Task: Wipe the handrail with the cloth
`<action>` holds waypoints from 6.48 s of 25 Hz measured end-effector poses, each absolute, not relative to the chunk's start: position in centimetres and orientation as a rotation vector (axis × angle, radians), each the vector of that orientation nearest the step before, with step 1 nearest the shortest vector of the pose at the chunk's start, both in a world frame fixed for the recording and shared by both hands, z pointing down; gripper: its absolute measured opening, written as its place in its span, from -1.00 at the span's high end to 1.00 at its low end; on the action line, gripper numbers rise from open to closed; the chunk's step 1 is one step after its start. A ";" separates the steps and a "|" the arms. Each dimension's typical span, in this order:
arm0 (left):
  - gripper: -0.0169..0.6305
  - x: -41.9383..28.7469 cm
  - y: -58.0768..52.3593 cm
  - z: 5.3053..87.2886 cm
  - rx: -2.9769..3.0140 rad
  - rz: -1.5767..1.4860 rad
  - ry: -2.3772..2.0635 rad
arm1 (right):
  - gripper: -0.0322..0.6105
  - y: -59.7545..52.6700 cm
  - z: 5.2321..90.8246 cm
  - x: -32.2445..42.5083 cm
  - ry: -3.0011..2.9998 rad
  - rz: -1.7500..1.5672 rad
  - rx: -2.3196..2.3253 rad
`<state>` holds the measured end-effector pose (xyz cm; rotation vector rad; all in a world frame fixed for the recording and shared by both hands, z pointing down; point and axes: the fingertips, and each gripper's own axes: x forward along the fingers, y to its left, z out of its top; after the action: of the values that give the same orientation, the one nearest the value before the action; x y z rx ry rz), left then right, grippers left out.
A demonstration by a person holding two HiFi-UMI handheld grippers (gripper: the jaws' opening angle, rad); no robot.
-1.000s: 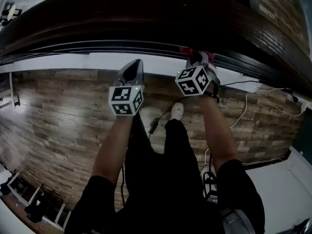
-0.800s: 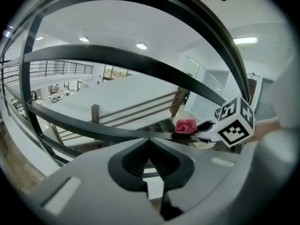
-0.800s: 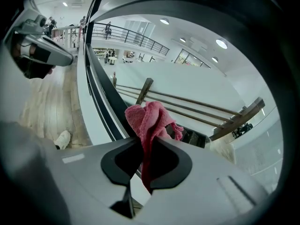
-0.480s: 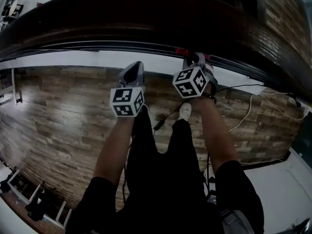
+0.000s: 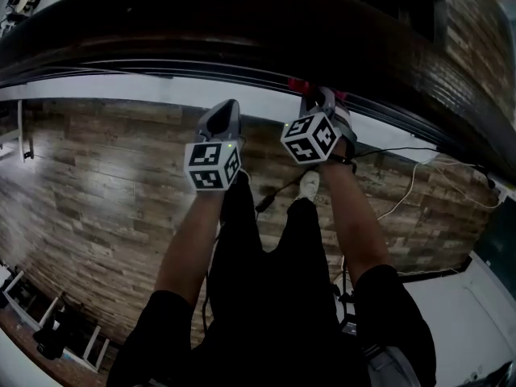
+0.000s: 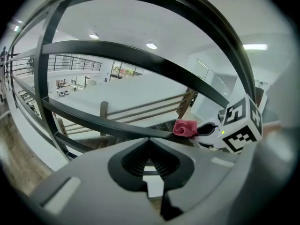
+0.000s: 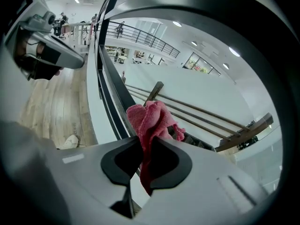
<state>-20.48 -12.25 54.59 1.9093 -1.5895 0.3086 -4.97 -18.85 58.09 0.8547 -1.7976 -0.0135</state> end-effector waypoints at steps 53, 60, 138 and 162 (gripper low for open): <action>0.95 -39.5 -10.7 55.0 1.583 0.133 -1.853 | 0.77 -19.5 57.9 -24.0 -1.807 -0.187 0.555; 0.95 -41.0 -10.6 55.6 1.479 0.063 -1.904 | 0.77 -19.3 57.6 -27.4 -1.844 -0.267 0.449; 0.95 -39.5 -3.6 35.0 1.796 -0.075 -2.056 | 0.77 -7.8 32.2 -31.4 -2.716 0.024 0.498; 0.95 13.8 -8.5 24.9 2.631 -0.083 -1.254 | 0.77 -3.2 24.4 24.9 -2.368 0.058 1.694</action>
<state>13.80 -8.50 24.87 2.6308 -1.2537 -0.0826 24.87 -3.21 24.40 1.6943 -2.3678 0.0578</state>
